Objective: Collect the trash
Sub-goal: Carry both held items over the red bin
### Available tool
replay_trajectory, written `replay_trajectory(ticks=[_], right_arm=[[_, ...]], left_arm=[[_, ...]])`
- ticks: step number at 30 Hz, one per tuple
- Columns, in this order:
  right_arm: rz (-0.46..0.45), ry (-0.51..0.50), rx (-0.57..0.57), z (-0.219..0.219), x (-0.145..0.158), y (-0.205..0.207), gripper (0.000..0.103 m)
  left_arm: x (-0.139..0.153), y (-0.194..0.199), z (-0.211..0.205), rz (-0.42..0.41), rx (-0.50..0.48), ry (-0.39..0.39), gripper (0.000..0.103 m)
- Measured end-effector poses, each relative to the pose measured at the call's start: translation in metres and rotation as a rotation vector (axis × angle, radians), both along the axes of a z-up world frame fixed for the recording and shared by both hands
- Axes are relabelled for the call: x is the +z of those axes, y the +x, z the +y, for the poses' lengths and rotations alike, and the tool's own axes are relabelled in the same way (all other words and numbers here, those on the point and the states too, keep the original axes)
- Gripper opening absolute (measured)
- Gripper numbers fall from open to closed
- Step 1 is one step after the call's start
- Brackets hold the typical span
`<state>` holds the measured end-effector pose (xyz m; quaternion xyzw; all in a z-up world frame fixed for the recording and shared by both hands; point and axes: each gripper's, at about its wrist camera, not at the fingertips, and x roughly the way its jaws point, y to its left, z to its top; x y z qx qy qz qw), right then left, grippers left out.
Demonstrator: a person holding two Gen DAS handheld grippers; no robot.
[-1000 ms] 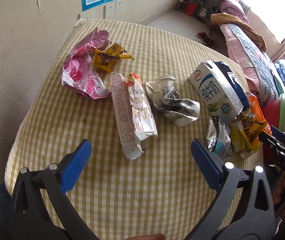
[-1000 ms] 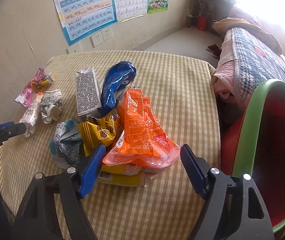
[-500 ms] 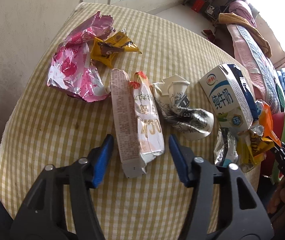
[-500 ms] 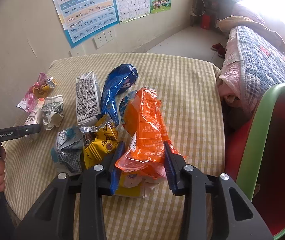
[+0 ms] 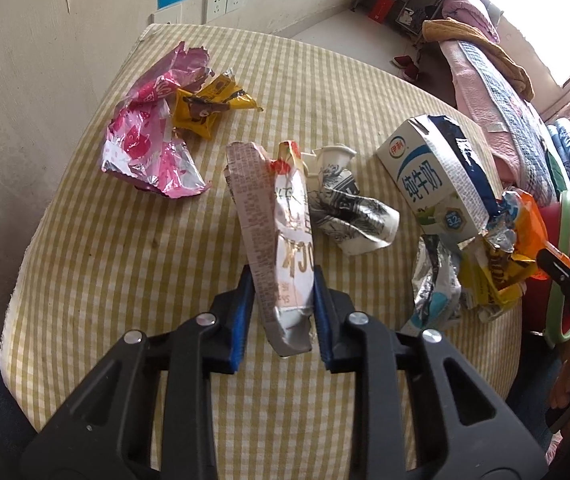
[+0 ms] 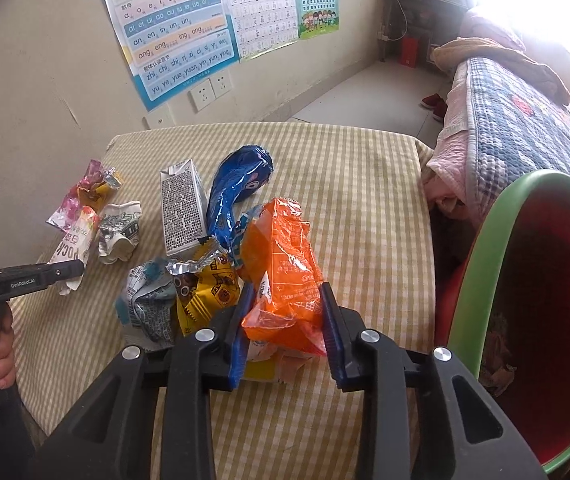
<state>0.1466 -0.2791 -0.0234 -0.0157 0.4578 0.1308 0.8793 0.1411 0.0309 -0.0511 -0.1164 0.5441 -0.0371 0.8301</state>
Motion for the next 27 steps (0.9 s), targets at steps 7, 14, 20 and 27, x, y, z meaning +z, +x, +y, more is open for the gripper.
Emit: replay_trajectory(ticks=[7,14,20,27], right_arm=[[-0.056,0.016,-0.009,-0.006,0.026,-0.017,0.031],[-0.111,0.057,-0.024,-0.009,0.054,-0.041,0.031],[-0.133,0.085,-0.061,-0.022,0.066,-0.059,0.031],[-0.166,0.088,-0.134,-0.054,0.078,-0.073,0.031]], left_arm=[[0.031,-0.024,-0.008,-0.064,-0.015,0.007,0.027],[0.06,-0.046,-0.017,-0.115,-0.032,-0.005,0.027],[0.079,-0.055,-0.039,-0.144,-0.072,-0.014,0.027],[0.092,-0.052,-0.082,-0.167,-0.158,-0.034,0.027]])
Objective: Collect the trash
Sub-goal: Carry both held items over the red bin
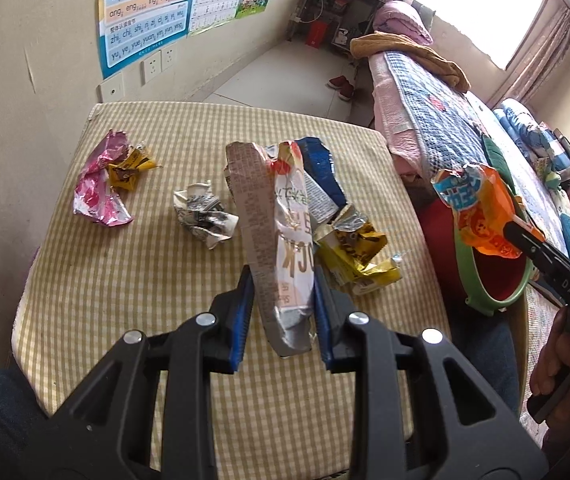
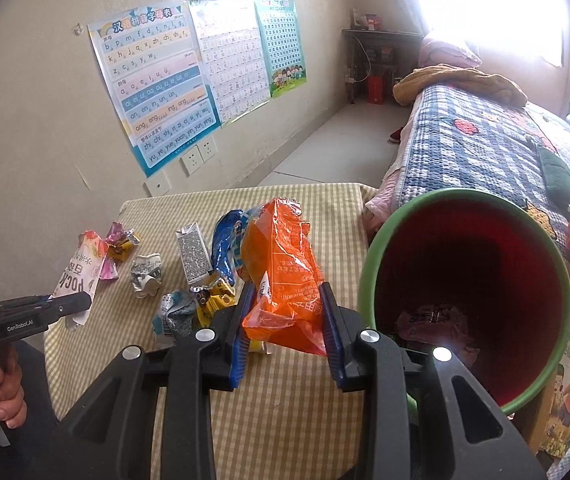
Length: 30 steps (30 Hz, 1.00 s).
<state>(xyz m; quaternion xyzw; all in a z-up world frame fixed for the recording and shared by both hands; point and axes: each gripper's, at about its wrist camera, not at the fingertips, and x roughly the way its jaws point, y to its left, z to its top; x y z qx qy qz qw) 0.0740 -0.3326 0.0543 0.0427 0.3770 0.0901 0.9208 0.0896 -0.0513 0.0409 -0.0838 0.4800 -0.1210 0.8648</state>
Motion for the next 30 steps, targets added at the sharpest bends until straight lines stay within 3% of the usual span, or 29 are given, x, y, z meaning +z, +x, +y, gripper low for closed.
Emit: replay_trajectory(ticks=[14,30], right_arm=[[-0.02,-0.011,-0.197,-0.092,0.007,-0.021,0.031],[0.0,-0.018,-0.346,-0.163,-0.005,-0.031,0.032]], left_arm=[[0.024,0.024,-0.12,-0.041,-0.24,-0.035,0.027],[0.018,0.034,-0.234,-0.006,-0.472,-0.113,0.028]])
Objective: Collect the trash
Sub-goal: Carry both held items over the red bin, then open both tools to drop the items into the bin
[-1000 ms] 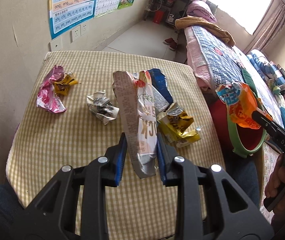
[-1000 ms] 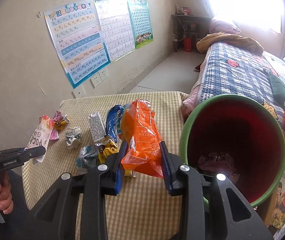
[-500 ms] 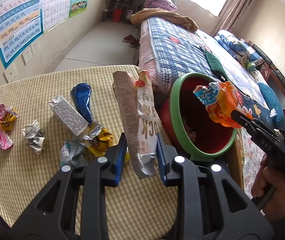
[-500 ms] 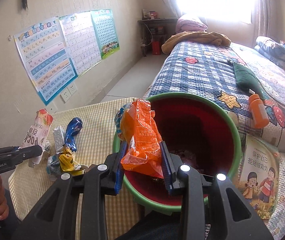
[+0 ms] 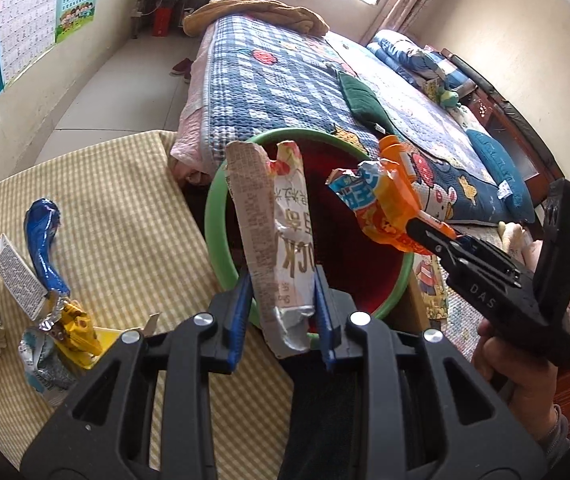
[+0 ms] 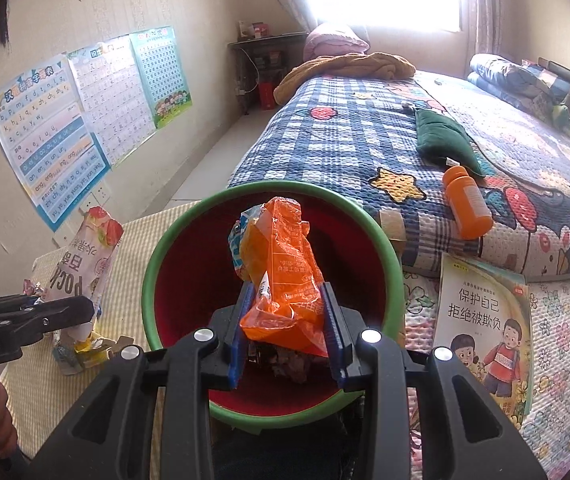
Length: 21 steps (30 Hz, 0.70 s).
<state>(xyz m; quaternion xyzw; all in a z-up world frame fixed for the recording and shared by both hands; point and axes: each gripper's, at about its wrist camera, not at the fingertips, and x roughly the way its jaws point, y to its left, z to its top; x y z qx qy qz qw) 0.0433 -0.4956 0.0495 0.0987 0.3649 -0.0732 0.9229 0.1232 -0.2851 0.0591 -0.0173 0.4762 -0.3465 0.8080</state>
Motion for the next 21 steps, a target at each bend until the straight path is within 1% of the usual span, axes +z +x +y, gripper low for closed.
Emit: replay_trajectory(ticks=[6,10,12,14,16,17,18,19,20,21], right_arm=[[0.006,0.008,-0.016,-0.01,-0.005,-0.001,0.033],[0.009,0.015,-0.017,-0.015,-0.007,0.002,0.034],[0.016,0.015,-0.013,-0.016,-0.009,0.003,0.036],[0.015,0.002,-0.021,-0.017,-0.009,0.004,0.043],[0.011,0.0,-0.024,-0.018,-0.009,0.003,0.055],[0.009,-0.001,-0.029,-0.019,-0.009,0.003,0.058],[0.008,-0.001,-0.031,-0.02,-0.009,0.002,0.062],[0.009,-0.003,-0.034,-0.021,-0.009,0.002,0.065],[0.009,-0.004,-0.039,-0.021,-0.009,0.002,0.068],[0.009,-0.006,-0.042,-0.021,-0.01,0.001,0.073]], left_arm=[[-0.007,0.007,-0.03,0.021,-0.045,0.001,0.029],[-0.01,0.015,-0.04,0.033,-0.054,0.001,0.031],[-0.012,0.022,-0.044,0.043,-0.053,-0.002,0.034],[-0.013,0.029,-0.046,0.048,-0.051,-0.004,0.044],[-0.011,0.032,-0.043,0.037,-0.037,-0.007,0.064],[-0.01,0.033,-0.041,0.031,-0.026,-0.004,0.069],[-0.01,0.034,-0.037,0.029,-0.014,-0.002,0.079],[-0.011,0.034,-0.033,0.03,-0.004,-0.003,0.083],[-0.012,0.035,-0.03,0.034,0.004,-0.008,0.085],[-0.012,0.035,-0.026,0.036,0.01,-0.011,0.092]])
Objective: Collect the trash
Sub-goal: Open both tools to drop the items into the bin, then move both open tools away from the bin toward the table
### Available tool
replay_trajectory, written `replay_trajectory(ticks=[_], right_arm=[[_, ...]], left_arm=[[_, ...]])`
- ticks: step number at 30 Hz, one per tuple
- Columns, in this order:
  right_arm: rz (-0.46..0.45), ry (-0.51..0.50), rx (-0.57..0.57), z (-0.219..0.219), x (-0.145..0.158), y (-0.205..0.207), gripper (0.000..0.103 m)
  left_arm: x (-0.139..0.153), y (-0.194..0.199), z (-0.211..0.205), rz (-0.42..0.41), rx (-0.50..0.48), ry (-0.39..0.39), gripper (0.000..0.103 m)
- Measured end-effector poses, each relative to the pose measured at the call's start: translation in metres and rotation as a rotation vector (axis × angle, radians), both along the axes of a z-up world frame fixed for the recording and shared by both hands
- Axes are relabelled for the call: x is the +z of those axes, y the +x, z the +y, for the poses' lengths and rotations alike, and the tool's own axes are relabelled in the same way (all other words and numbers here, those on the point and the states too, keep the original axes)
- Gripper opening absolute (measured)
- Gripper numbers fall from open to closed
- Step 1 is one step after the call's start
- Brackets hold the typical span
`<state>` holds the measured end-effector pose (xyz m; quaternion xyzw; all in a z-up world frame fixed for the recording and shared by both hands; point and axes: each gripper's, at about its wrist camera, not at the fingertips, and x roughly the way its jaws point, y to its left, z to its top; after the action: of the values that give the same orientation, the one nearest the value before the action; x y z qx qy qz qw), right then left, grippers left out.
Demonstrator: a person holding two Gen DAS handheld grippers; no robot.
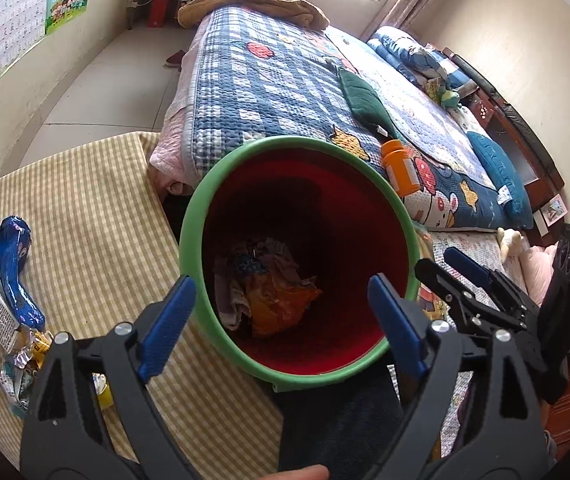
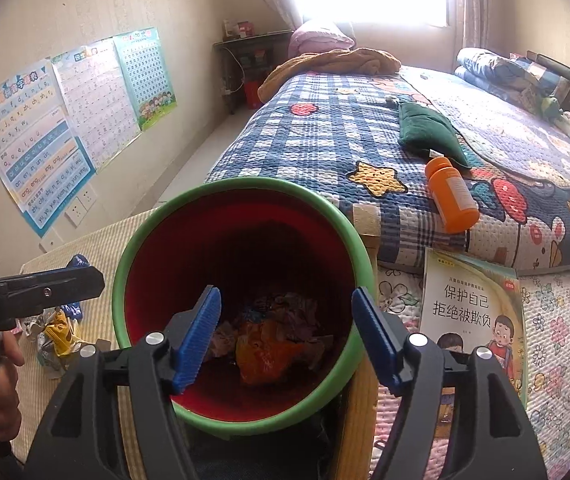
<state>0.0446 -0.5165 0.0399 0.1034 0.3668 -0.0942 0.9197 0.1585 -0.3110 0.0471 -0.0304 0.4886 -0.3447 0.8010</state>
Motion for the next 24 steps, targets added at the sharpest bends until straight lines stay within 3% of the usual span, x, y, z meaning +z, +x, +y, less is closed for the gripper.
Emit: replay_trajectory(ticks=[1,7,15,24], right_arm=[[0.001,-0.002,-0.001,0.001,0.0,0.0,0.079],[-0.001,-0.021,0.021,0.017,0.004,0.001,0.09],[-0.012,-0.016,0.1,0.059,0.009,0.008,0.091],[-0.001,-0.007,0.263,0.14,0.005,0.024,0.091]], left_arm=[[0.0,0.0,0.004,-0.007,0.012,0.003,0.098],[0.005,-0.006,0.032,-0.031,0.072,0.013,0.098],[0.012,-0.022,0.09,-0.056,0.171,0.023,0.098],[0.013,-0.043,0.192,-0.071,0.346,0.052,0.098]])
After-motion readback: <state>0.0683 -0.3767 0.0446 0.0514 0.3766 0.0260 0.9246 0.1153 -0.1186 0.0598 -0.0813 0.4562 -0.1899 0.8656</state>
